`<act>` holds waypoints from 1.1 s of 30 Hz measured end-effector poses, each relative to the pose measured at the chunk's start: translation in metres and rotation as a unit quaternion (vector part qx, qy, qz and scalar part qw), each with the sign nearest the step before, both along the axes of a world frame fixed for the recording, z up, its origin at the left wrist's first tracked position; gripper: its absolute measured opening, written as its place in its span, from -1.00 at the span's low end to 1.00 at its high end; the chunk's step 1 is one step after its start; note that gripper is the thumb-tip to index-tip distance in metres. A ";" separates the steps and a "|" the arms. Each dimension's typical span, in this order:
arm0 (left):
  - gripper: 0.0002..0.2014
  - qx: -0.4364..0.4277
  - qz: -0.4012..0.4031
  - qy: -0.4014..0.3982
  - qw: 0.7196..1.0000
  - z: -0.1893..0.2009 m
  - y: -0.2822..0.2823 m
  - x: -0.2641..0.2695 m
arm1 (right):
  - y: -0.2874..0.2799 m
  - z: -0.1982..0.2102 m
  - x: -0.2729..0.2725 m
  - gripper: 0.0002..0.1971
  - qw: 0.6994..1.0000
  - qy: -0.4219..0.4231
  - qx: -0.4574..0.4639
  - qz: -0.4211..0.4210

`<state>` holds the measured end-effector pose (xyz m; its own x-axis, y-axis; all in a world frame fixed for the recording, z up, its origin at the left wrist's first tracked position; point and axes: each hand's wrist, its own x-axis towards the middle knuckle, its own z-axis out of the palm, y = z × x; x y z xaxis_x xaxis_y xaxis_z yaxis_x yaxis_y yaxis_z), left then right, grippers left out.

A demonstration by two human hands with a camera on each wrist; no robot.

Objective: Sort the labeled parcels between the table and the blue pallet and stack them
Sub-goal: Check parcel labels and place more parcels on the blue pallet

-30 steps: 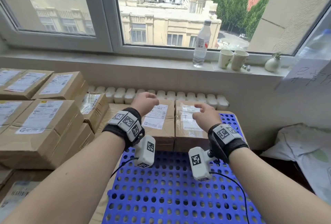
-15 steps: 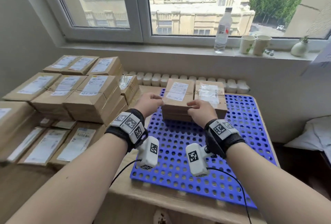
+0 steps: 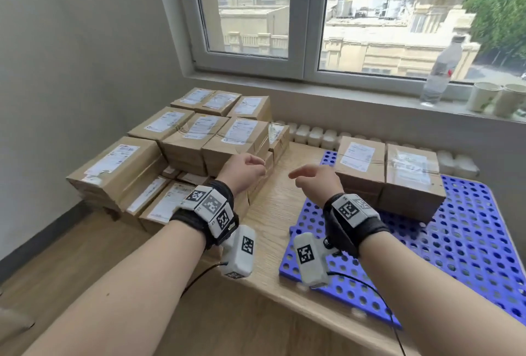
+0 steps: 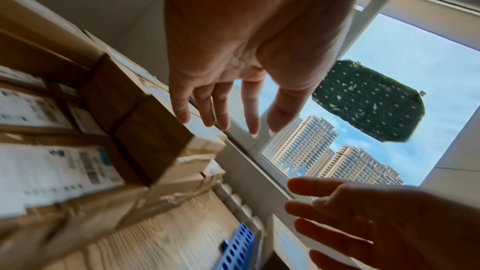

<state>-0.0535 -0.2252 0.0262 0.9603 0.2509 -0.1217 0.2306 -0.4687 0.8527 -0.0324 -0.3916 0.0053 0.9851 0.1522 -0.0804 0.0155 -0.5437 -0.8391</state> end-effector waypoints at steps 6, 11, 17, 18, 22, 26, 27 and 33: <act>-0.81 -0.018 0.030 -0.016 0.999 0.003 0.106 -0.015 | 0.111 0.003 -0.006 -0.72 1.000 -0.008 0.020 0.019; -0.81 -0.034 0.043 -0.029 0.998 -0.001 0.205 -0.028 | 0.209 -0.005 -0.004 -0.77 0.998 0.012 0.051 0.027; -0.83 -0.033 0.084 -0.016 0.996 -0.007 0.313 -0.032 | 0.296 -0.015 -0.002 -0.75 0.995 0.054 0.081 0.026; -0.83 -0.039 0.098 -0.011 0.994 -0.008 0.327 -0.032 | 0.306 -0.017 -0.002 -0.74 0.995 0.063 0.074 0.031; -0.81 -0.062 0.133 -0.006 0.989 -0.015 0.374 -0.021 | 0.338 -0.024 0.009 -0.73 0.994 0.080 0.061 0.041; -0.81 -0.076 0.166 0.002 0.983 -0.024 0.408 0.000 | 0.365 -0.030 0.035 -0.76 0.991 0.097 0.072 0.050; -0.80 -0.081 0.170 0.005 0.982 -0.025 0.415 0.007 | 0.372 -0.032 0.043 -0.75 0.990 0.103 0.081 0.050; -0.70 -0.084 0.190 0.021 0.978 -0.031 0.452 0.055 | 0.406 -0.048 0.085 -0.78 0.984 0.155 0.079 0.043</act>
